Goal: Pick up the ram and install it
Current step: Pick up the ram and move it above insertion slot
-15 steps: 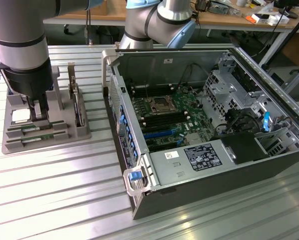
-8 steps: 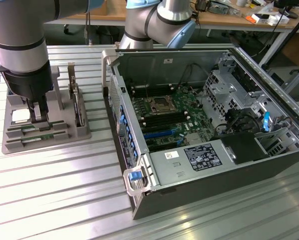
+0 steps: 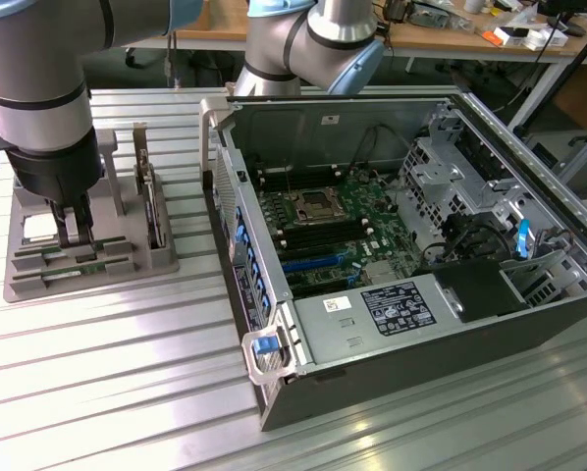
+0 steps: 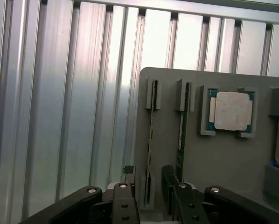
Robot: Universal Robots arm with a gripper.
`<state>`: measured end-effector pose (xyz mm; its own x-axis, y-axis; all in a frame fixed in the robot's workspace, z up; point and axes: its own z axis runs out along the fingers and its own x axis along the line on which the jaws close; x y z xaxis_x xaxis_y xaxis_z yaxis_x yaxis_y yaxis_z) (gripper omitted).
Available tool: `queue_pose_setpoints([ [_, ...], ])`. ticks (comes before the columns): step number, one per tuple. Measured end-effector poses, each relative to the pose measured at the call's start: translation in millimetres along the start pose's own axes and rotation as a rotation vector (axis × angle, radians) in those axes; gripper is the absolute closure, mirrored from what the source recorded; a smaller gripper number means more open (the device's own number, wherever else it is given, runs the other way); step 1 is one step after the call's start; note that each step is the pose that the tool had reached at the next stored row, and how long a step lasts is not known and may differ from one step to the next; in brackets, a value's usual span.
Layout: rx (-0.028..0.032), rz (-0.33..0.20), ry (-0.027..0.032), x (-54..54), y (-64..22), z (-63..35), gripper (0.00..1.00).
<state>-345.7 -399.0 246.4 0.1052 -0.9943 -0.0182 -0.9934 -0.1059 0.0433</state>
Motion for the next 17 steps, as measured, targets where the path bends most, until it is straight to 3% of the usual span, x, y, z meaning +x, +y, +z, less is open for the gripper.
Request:
queue_pose_setpoints([
  [17,-0.0001,0.000,0.0001,-0.7,8.1,12.6,0.64],
])
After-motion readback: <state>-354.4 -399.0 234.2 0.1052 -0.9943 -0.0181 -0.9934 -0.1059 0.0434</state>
